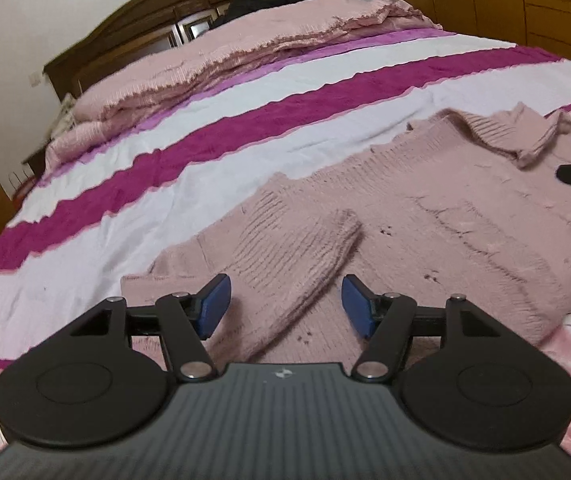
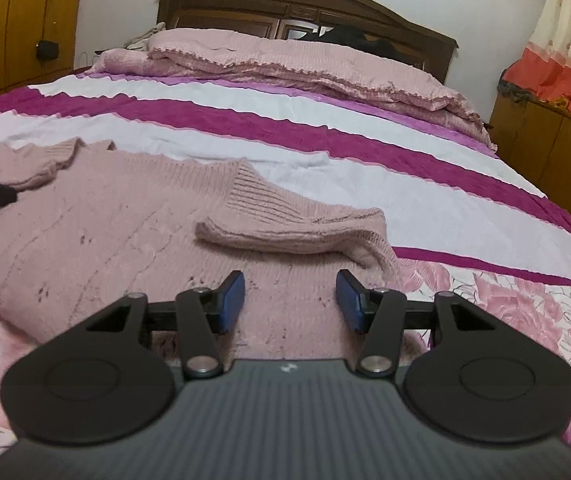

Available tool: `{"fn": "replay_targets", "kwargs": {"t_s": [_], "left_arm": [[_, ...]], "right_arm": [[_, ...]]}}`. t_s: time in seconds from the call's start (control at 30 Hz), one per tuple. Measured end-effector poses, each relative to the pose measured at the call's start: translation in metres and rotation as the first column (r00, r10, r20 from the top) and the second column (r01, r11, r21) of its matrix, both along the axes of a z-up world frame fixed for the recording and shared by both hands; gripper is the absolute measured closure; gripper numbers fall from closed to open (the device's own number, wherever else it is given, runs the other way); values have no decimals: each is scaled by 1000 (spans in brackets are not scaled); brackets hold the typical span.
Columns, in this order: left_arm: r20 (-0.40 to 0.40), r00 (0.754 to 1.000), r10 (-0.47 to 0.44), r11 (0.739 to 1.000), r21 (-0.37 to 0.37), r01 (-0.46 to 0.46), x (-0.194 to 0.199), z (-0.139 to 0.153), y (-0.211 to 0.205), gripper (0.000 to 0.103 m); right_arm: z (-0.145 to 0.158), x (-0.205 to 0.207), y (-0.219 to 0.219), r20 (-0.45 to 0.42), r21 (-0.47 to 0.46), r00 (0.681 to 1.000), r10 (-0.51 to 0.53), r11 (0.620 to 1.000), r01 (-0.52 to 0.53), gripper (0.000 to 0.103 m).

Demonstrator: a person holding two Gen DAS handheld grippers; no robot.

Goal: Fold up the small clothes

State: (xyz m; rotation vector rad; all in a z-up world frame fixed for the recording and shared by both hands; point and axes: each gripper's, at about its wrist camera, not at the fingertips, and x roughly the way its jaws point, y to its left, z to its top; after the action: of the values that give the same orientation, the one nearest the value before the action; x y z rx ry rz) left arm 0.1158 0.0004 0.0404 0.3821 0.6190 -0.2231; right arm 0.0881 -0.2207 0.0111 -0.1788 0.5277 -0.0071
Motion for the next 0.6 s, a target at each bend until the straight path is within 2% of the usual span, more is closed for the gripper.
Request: {"fn": "replay_targets", "kwargs": {"t_s": [0.03, 0.07, 0.13, 0.17, 0.33, 0.5, 0.6], "left_arm": [[4, 1000, 1, 1000, -4, -1, 2, -2, 0, 43], [4, 1000, 2, 1000, -15, -2, 5, -2, 1, 65], [-11, 1000, 21, 999, -35, -21, 12, -1, 4, 85], [-5, 999, 41, 998, -53, -41, 15, 1, 8, 89], [48, 985, 165, 984, -76, -161, 31, 13, 27, 90], [47, 961, 271, 961, -70, -267, 52, 12, 53, 89], [15, 947, 320, 945, -79, -318, 61, 10, 66, 87]], "right_arm": [[-2, -1, -1, 3, 5, 1000, -2, 1000, 2, 50], [-2, -1, -2, 6, 11, 1000, -2, 1000, 2, 50], [-3, -2, -3, 11, 22, 1000, -3, 1000, 3, 50], [-4, -2, -4, 13, 25, 1000, -3, 1000, 3, 50], [-5, -3, -3, 21, 19, 1000, -5, 1000, 5, 50], [-6, -4, -2, 25, 11, 1000, -6, 1000, 6, 50], [-6, -4, -1, 23, 8, 1000, -6, 1000, 6, 50]]}}
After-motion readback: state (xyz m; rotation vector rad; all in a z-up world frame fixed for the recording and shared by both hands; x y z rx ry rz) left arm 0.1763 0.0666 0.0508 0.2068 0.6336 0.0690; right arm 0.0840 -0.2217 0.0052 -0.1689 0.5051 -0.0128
